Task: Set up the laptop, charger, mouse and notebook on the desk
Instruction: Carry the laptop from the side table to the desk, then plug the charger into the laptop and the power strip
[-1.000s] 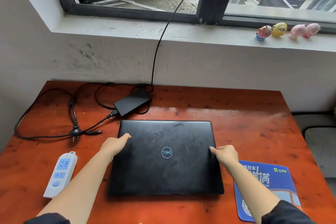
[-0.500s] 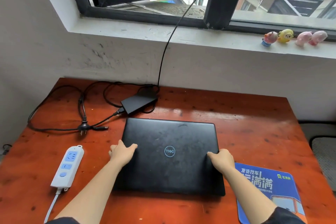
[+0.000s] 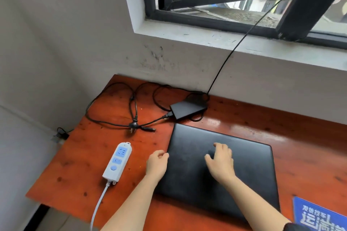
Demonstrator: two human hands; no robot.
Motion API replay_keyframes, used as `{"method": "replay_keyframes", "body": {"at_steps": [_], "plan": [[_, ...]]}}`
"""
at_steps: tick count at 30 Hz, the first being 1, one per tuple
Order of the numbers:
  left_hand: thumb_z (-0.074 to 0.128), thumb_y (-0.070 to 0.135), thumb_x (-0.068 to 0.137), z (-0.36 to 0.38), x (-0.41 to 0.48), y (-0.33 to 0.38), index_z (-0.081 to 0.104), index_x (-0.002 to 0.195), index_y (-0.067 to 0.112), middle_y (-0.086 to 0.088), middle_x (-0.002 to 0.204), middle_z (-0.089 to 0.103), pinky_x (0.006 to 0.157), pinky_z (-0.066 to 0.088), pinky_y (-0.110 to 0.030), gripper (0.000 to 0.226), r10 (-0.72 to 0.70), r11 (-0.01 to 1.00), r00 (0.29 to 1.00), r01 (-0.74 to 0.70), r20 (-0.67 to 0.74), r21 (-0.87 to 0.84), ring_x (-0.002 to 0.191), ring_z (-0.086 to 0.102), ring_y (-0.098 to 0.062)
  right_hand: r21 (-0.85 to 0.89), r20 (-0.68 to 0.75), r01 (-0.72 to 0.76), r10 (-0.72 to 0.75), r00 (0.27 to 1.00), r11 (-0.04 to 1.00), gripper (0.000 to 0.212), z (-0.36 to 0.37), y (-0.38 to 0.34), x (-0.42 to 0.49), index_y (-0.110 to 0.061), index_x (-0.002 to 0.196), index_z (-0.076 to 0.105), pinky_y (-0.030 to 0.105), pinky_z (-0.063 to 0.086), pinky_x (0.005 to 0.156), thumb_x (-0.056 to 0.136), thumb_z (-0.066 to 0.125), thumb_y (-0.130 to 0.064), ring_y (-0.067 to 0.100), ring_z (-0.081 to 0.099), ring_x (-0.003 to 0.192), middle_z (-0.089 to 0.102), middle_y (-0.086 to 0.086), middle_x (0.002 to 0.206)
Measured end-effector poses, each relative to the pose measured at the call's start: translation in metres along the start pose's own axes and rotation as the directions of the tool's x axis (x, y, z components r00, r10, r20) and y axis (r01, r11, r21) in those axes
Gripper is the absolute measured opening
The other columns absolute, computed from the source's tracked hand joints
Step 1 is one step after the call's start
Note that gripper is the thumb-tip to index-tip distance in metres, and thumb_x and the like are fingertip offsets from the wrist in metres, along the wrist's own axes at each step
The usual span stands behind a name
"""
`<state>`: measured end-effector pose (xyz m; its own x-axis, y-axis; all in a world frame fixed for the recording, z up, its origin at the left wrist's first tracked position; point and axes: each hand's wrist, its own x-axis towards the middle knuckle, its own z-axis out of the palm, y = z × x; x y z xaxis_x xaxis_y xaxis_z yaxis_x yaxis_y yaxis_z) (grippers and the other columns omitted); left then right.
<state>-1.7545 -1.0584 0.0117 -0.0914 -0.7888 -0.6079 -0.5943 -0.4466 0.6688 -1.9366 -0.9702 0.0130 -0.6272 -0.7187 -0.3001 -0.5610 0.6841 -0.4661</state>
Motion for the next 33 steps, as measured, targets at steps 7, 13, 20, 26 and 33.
{"method": "replay_keyframes", "body": {"at_steps": [7,13,20,26,33], "plan": [[0.052,0.022,0.092,-0.044,0.053,-0.006,0.064,0.112,0.017,-0.006,0.113,0.067,0.096,0.048,-0.042,0.024,0.005,0.996,1.000,-0.004,0.006,-0.084,0.104,0.063,-0.023,-0.111,0.054,0.328,-0.324,0.945,0.938,0.031,0.053,-0.096,0.025,-0.011,0.121,0.052,0.037,0.039,0.094,0.091,0.049,-0.020,0.026,0.044,0.114,0.051,0.006,0.122],[0.050,0.024,0.092,-0.064,0.091,-0.002,0.060,0.115,0.022,0.000,0.109,0.068,0.092,0.050,-0.042,0.026,0.009,0.993,1.000,-0.011,-0.011,-0.120,0.100,0.063,-0.019,-0.193,0.164,0.514,-0.489,0.857,0.836,0.019,0.088,-0.148,0.063,-0.011,0.107,0.055,0.036,0.040,0.082,0.094,0.046,-0.021,0.026,0.048,0.101,0.055,0.006,0.109],[0.048,0.023,0.091,-0.068,0.114,0.000,0.062,0.094,0.026,-0.003,0.097,0.070,0.089,0.053,-0.045,0.015,-0.071,0.977,0.997,0.070,0.001,-0.199,0.094,0.066,-0.029,-0.240,0.302,0.527,-0.453,0.839,0.815,0.029,0.109,-0.175,0.093,-0.012,0.113,0.051,0.040,0.045,0.083,0.092,0.055,-0.030,0.028,0.045,0.105,0.052,0.009,0.112],[0.049,0.039,0.094,-0.068,0.124,0.008,0.065,0.078,0.023,-0.014,0.093,0.068,0.081,0.050,-0.039,0.027,-0.151,0.967,0.987,0.138,-0.050,-0.213,0.090,0.061,-0.035,-0.156,0.415,0.613,-0.512,0.752,0.774,0.016,0.093,-0.174,0.106,-0.008,0.097,0.050,0.041,0.044,0.080,0.094,0.052,-0.024,0.027,0.049,0.097,0.053,0.009,0.101],[0.065,0.047,0.084,-0.060,0.130,0.024,0.066,0.071,0.021,0.001,0.062,0.051,0.047,0.039,-0.022,0.028,-0.244,0.869,0.967,0.250,0.070,-0.427,0.053,0.044,-0.013,-0.107,0.500,0.485,-0.374,0.781,0.868,0.019,0.068,-0.171,0.098,-0.015,0.083,0.045,0.030,0.037,0.065,0.097,0.049,-0.028,0.020,0.049,0.075,0.053,0.002,0.084]]}}
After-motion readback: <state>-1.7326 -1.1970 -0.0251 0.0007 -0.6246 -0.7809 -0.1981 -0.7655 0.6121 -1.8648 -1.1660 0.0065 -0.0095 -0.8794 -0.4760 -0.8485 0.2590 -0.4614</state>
